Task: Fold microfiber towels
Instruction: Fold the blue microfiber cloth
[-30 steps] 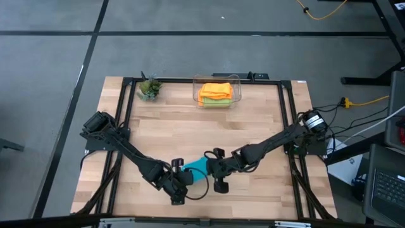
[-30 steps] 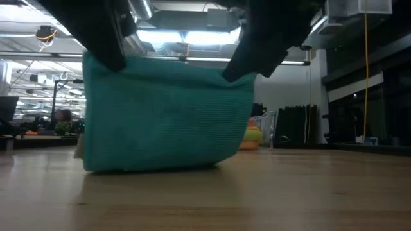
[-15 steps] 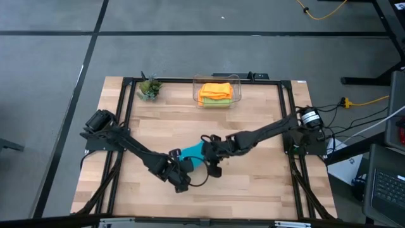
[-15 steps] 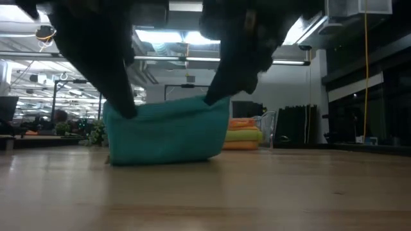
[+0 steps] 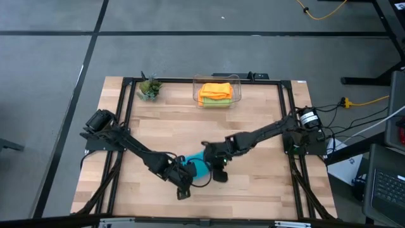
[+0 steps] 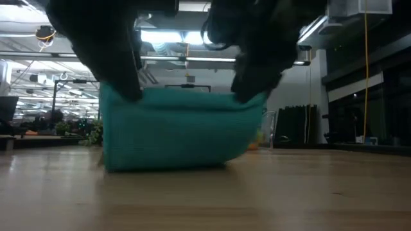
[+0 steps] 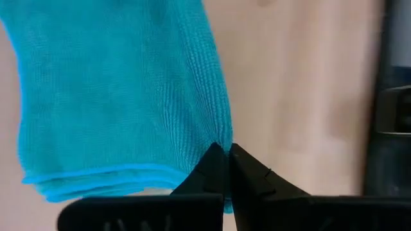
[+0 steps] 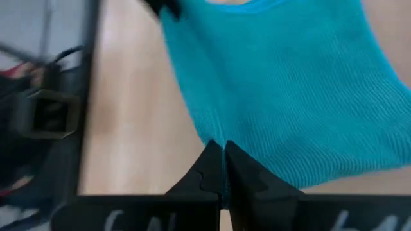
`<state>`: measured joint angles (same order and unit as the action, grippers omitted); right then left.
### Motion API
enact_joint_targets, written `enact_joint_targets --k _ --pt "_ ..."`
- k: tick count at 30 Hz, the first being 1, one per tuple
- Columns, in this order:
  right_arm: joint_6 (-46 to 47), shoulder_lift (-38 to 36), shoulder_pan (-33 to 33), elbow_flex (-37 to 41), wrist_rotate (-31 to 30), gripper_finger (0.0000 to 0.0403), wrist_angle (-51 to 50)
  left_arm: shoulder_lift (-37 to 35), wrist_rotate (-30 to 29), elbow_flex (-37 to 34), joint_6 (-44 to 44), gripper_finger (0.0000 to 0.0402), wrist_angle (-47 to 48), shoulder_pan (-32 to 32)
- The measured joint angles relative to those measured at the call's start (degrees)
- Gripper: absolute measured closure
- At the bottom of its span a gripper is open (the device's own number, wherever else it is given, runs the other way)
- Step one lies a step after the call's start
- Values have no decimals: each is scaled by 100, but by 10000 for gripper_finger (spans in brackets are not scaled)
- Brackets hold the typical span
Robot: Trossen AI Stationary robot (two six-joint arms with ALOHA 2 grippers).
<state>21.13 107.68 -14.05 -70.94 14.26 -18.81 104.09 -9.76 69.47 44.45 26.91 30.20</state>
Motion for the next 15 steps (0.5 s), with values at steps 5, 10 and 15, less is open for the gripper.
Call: enact_joint_targets --k 5,10,15 --pt "310 0 -436 -12 480 397 1 0 557 6 -138 401 -833 165" --pt "419 -4 -618 -79 467 397 -11 -13 592 9 -151 401 -958 253" --pt "207 -4 -546 -452 238 397 -202 -86 691 7 -153 401 -853 258"
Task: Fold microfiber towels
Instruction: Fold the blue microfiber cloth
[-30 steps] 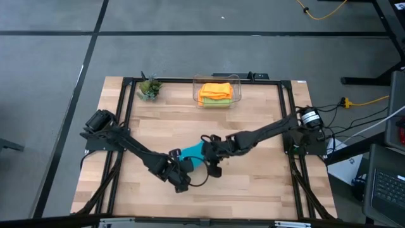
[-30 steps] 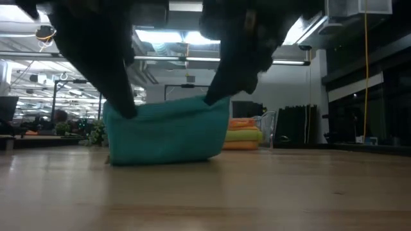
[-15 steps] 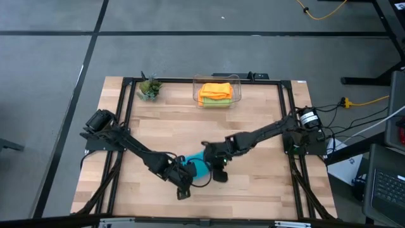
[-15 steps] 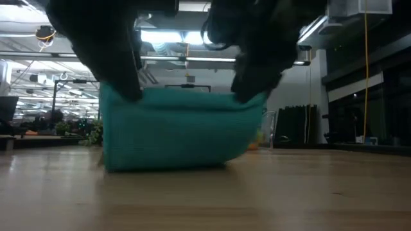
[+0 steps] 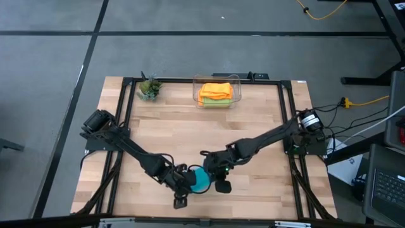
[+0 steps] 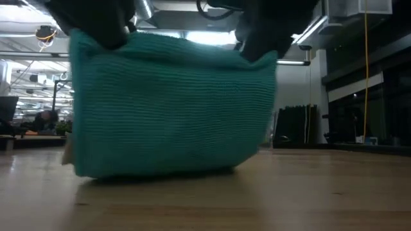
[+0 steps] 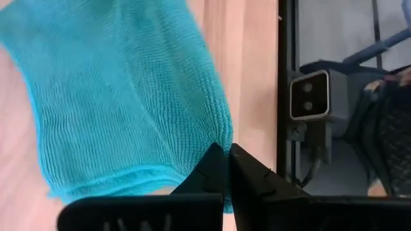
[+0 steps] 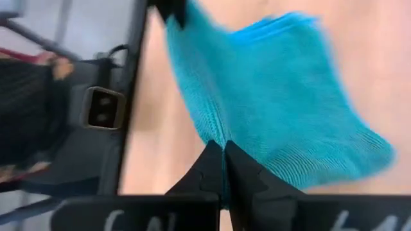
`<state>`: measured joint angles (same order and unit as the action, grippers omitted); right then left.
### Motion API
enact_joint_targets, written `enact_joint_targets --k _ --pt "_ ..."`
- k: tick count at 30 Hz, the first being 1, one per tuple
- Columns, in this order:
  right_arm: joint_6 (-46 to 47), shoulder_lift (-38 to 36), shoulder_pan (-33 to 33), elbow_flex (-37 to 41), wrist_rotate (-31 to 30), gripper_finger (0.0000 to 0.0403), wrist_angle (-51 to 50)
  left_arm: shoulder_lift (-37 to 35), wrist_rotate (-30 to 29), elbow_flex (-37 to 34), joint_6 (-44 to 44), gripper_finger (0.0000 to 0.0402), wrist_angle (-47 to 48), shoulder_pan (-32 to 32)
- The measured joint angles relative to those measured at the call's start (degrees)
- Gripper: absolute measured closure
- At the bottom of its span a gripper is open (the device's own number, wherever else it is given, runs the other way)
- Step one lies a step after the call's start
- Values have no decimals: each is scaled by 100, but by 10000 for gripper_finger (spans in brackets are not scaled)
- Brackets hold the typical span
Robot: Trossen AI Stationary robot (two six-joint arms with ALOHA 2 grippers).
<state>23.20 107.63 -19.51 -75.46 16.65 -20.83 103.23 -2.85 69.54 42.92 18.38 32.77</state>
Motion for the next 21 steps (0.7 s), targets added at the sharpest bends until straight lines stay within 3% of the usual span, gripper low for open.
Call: enact_joint_targets --k 5,11,21 --pt "-244 0 221 -300 -640 397 -590 -42 -340 -4 31 401 59 -12" --pt "-125 0 560 -311 -411 397 -741 -95 -531 -4 201 401 88 -99" --pt "-276 335 1044 -309 -560 397 -564 -269 -1139 -4 471 401 1013 -298"
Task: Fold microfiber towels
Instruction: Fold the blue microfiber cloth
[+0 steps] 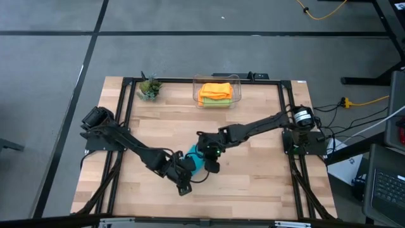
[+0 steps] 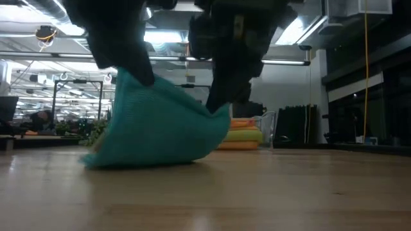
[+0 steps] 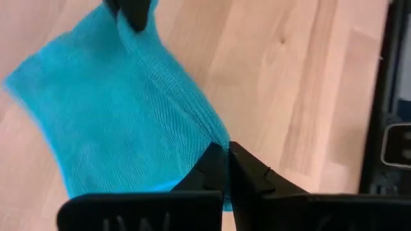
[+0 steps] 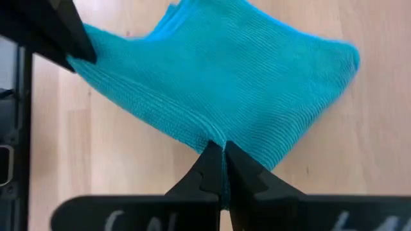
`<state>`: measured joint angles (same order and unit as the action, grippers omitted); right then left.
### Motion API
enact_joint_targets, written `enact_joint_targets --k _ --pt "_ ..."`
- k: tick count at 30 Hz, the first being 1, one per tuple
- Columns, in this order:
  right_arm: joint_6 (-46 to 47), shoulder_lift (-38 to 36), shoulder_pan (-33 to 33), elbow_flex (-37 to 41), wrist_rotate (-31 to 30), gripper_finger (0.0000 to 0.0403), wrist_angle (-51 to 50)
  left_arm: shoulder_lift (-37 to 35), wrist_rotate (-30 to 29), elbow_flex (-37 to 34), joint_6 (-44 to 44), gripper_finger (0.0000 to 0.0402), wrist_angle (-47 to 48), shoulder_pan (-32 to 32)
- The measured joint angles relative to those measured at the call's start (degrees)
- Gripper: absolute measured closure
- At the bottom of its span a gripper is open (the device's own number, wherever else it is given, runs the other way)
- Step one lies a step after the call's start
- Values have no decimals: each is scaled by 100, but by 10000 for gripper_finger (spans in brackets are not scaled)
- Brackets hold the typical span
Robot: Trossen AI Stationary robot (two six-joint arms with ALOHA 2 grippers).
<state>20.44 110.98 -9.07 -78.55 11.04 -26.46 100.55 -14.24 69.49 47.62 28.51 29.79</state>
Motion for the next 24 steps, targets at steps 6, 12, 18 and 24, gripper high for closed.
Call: enact_joint_targets --k 6,12,18,24 --pt "-152 181 242 0 254 397 137 73 33 -9 -1 401 2 -125" --pt "-328 174 195 -4 901 397 -414 73 180 -9 -7 401 -280 -117" --pt "-330 153 -157 -28 1476 397 -1162 85 417 -9 -62 401 -1173 -111" --pt "-147 73 -735 -19 1986 397 -1345 404 873 10 -141 401 -2222 -51"
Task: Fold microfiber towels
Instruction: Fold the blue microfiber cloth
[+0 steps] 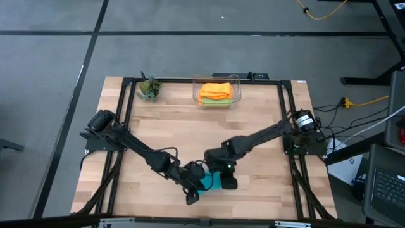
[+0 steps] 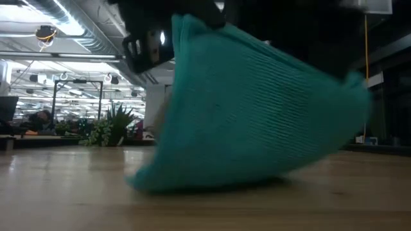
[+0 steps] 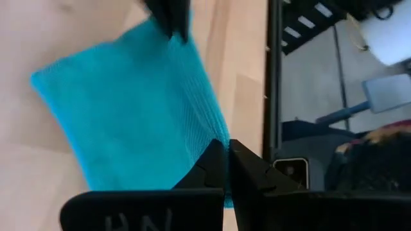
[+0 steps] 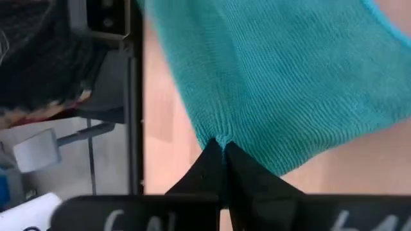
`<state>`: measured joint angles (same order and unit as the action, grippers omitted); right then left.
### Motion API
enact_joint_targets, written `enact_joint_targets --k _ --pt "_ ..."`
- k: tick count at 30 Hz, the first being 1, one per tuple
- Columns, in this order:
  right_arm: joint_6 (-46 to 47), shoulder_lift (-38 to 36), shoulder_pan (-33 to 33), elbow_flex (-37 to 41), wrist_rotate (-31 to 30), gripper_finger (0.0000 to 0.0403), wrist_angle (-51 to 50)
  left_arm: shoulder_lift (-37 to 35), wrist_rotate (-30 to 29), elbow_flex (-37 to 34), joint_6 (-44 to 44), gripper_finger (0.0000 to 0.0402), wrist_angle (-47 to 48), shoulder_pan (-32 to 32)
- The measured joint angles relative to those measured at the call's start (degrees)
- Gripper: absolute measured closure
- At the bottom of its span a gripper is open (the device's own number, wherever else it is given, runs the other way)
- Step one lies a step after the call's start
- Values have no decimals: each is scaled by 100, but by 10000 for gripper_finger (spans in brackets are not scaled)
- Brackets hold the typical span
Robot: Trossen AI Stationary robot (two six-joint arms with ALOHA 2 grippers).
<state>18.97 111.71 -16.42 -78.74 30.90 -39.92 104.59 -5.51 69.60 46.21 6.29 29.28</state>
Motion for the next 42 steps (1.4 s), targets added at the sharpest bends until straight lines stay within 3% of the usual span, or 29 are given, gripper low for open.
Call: enact_joint_targets --k 6,10,15,18,23,31,40,42 --pt "395 -243 -381 15 -560 397 -31 219 -21 -1 -12 401 -402 123" --pt "609 -279 -428 15 -1244 397 102 222 -322 -1 -19 401 -300 264" --pt "521 -270 -261 23 -1371 397 371 224 -856 -4 99 401 28 438" --pt "490 -266 -122 26 -1035 397 266 224 -1268 -8 139 401 64 515" --pt "320 -266 -7 15 -311 397 -131 294 -1389 -8 440 401 -95 536" --pt "333 -263 -351 26 294 397 -287 907 -694 -4 443 401 -1500 491" --pt "552 -186 -306 28 261 398 -216 847 -538 -1 101 401 -1424 417" --pt "468 -54 -204 32 561 398 -251 847 -431 -6 97 401 -1420 365"
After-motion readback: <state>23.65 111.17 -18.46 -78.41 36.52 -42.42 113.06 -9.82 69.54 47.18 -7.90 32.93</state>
